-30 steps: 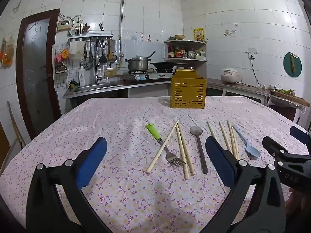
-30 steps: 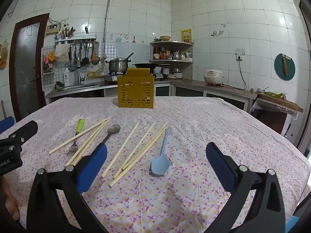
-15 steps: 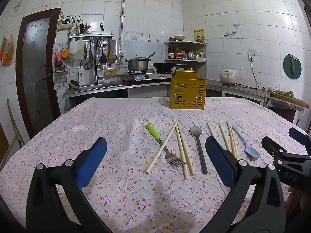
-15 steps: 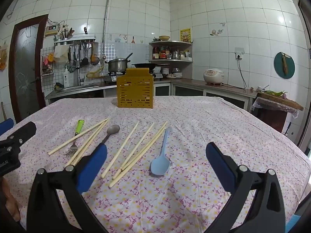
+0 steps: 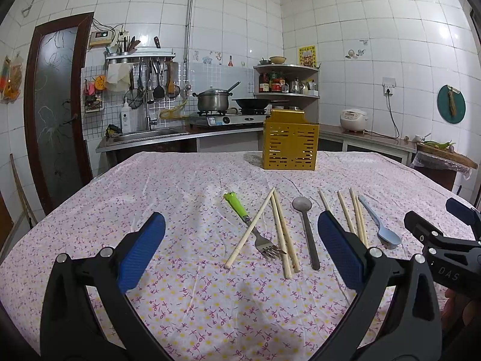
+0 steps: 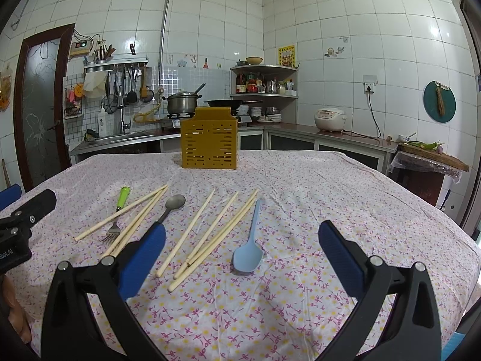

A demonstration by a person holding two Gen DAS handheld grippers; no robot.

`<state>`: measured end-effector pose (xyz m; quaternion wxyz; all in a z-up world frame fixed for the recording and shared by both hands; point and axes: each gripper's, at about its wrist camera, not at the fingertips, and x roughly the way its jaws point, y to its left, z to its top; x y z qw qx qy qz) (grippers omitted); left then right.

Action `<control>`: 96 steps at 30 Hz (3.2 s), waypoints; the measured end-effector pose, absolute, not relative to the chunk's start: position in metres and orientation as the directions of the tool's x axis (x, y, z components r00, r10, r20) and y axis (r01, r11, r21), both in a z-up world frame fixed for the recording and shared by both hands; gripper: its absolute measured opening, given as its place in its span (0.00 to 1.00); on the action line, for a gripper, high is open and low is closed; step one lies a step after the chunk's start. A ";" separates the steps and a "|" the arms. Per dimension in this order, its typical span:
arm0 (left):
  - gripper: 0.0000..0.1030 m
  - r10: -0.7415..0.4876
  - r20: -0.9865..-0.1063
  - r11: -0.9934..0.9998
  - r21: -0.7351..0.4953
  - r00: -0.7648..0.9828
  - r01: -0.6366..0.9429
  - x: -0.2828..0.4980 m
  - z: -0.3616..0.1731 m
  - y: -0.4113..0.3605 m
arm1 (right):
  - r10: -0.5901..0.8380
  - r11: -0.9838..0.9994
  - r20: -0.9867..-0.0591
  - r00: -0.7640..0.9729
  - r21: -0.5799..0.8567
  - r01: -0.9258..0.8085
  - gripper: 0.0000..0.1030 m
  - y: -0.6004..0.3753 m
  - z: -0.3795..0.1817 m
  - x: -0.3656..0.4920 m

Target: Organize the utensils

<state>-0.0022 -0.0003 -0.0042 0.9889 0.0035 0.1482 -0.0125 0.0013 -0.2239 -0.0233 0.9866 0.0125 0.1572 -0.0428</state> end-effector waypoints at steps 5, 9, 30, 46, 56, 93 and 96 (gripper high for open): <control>0.95 -0.026 -0.294 1.000 0.000 0.955 0.028 0.000 -0.005 0.001 | -0.081 0.996 -0.309 0.948 0.011 0.089 0.96 -0.224 -0.022 0.001; 0.95 -0.026 -0.294 1.000 0.001 0.955 0.027 -0.002 -0.004 0.000 | -0.081 0.996 -0.309 0.948 0.009 0.088 0.96 -0.225 -0.022 0.000; 0.95 -0.035 -0.298 0.999 -0.002 0.954 0.037 -0.001 -0.006 0.000 | -0.079 0.996 -0.318 0.945 0.016 0.088 0.96 -0.224 -0.025 0.003; 0.95 -0.039 -0.305 0.999 -0.005 0.952 0.040 0.000 -0.007 0.002 | -0.083 0.995 -0.324 0.942 0.017 0.094 0.96 -0.225 -0.027 0.006; 0.95 -0.040 -0.311 0.999 -0.004 0.950 0.041 0.001 -0.008 0.002 | -0.086 0.995 -0.331 0.940 0.014 0.096 0.96 -0.224 -0.029 0.006; 0.95 -0.051 -0.740 0.999 -0.039 0.670 0.032 0.177 0.002 0.012 | -0.220 0.975 -0.689 0.691 -0.175 0.136 0.96 -0.271 -0.024 0.184; 0.95 -0.071 -0.768 0.997 -0.076 0.636 0.020 0.192 -0.004 0.016 | -0.176 0.984 -0.721 0.670 -0.134 0.115 0.96 -0.273 -0.029 0.198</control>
